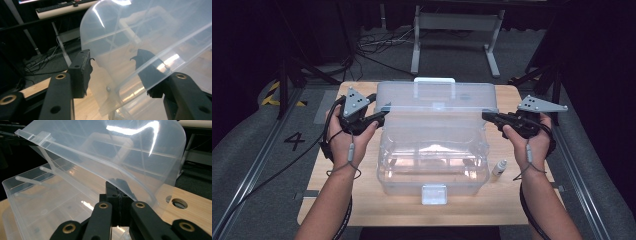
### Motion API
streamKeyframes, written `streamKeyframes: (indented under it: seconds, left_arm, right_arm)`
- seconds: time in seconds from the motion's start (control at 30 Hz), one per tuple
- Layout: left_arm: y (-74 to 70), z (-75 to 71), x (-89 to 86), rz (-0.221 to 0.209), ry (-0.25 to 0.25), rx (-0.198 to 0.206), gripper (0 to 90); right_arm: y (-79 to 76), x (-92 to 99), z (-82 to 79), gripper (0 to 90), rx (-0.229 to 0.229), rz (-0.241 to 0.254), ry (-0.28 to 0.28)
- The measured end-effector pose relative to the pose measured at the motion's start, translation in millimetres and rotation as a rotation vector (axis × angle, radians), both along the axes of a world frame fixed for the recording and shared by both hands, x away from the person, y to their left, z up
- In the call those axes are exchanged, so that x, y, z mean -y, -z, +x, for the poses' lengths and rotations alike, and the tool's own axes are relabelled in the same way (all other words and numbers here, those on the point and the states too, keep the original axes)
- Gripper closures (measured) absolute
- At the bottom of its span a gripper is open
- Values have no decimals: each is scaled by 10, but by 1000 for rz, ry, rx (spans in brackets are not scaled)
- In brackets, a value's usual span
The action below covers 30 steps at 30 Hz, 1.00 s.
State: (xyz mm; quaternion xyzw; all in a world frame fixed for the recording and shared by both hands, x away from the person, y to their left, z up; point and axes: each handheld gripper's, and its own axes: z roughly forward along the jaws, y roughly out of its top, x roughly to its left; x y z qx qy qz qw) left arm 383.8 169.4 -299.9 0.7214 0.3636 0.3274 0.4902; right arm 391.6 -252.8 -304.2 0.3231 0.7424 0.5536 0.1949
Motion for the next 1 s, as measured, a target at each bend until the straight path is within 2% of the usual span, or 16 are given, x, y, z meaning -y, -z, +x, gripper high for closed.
streamKeyframes:
  seconds: [0.23, 0.3, 0.47, 0.7, 1.0]
  left_arm:
    - [-25, -23, 43, 34, -40, 9, 500]
    - [-27, -34, 41, 37, -50, 8, 538]
    - [-21, -28, 19, 11, -54, 5, 580]
    - [3, -10, 40, 18, -101, 10, 678]
    - [-8, 20, 59, 30, -122, 4, 703]
  right_arm:
    - [2, -10, -1, 888, 2, 5, -1]
    - [0, -12, -4, 882, 2, 5, -2]
    - [0, 0, -17, 869, 6, 8, -2]
    - [2, 33, -68, 851, 11, 17, -1]
    - [9, 150, -132, 825, 17, 28, 30]
